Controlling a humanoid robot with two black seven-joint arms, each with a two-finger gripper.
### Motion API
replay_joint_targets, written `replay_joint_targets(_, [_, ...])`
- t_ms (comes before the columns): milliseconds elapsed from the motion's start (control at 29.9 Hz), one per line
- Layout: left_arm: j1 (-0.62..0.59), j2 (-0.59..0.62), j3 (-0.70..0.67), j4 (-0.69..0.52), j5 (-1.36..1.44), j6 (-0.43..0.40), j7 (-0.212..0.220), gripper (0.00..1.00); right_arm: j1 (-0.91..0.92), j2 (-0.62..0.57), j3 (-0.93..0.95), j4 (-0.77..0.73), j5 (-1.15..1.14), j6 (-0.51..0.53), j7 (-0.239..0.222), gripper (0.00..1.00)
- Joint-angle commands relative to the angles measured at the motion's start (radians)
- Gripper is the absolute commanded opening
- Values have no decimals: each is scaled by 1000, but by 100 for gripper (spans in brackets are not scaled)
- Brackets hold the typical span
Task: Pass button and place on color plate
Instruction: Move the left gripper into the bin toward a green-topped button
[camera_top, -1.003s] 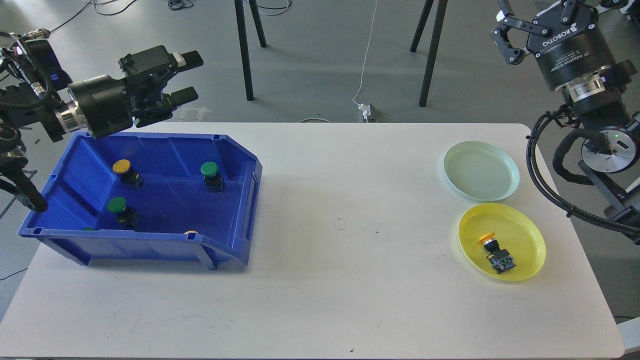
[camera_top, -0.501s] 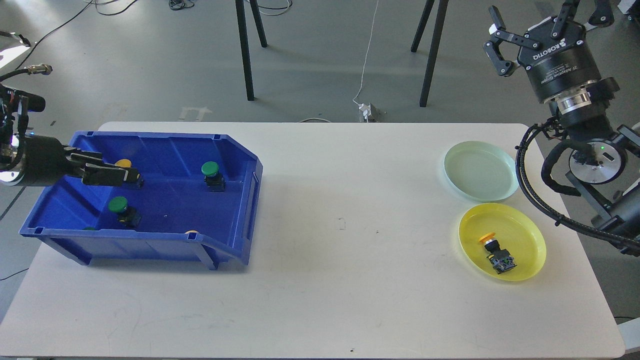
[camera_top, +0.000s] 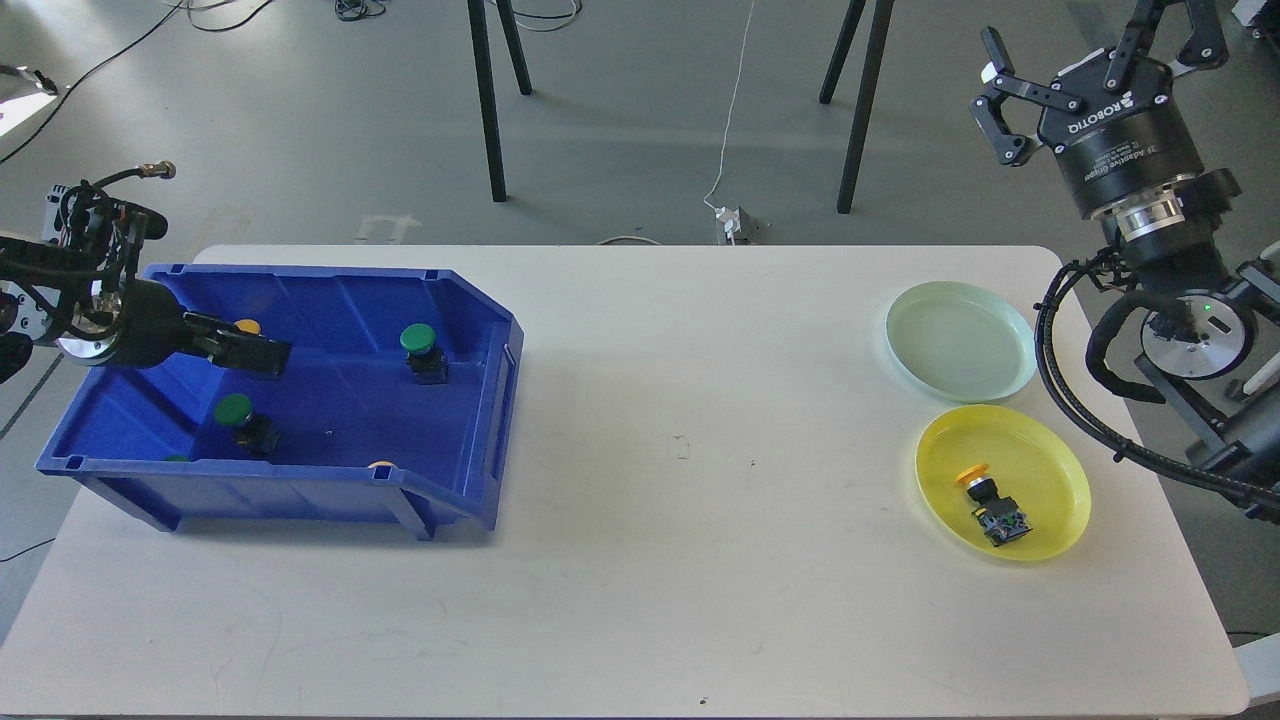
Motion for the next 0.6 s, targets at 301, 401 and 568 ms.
replay_joint_targets(301, [13, -32, 64, 59, 0, 0, 0, 96, -8, 1, 15, 0, -1, 0, 0, 98])
replay_joint_targets(401, [19, -33, 68, 59, 0, 0, 0, 96, -10, 1, 13, 0, -1, -2, 0, 98])
replay_joint_targets(568, [28, -52, 84, 62, -5, 0, 0, 96, -14, 1, 13, 0, -1, -2, 0, 98])
